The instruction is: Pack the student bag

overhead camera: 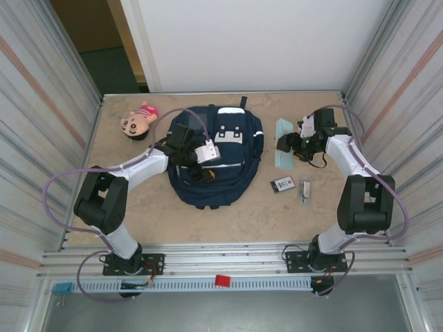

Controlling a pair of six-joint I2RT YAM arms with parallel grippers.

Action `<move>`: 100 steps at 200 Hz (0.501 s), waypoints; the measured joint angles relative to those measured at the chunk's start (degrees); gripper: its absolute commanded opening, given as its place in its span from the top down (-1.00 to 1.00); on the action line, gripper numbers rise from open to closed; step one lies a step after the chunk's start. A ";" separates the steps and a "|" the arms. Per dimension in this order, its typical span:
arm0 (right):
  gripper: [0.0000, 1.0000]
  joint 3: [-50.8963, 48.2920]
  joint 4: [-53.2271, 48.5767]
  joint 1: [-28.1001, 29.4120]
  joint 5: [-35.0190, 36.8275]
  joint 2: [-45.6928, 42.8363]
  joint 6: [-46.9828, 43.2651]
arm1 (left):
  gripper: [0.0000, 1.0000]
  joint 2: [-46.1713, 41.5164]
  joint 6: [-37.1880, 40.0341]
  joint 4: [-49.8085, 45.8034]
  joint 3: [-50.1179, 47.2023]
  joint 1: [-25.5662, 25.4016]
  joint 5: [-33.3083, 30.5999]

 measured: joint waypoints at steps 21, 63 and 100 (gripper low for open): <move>0.02 0.00 0.50 0.00 -0.31 -0.37 0.57 | -0.86 -1.31 1.73 -1.25 -0.68 -0.22 1.97; 0.02 -0.31 1.38 0.11 -1.01 -0.39 1.36 | -0.88 -2.99 2.93 -1.88 -3.13 -1.25 3.15; 0.02 -0.81 1.57 0.74 -1.46 -0.96 1.73 | -0.83 -2.93 2.23 0.74 -4.07 -1.25 -0.15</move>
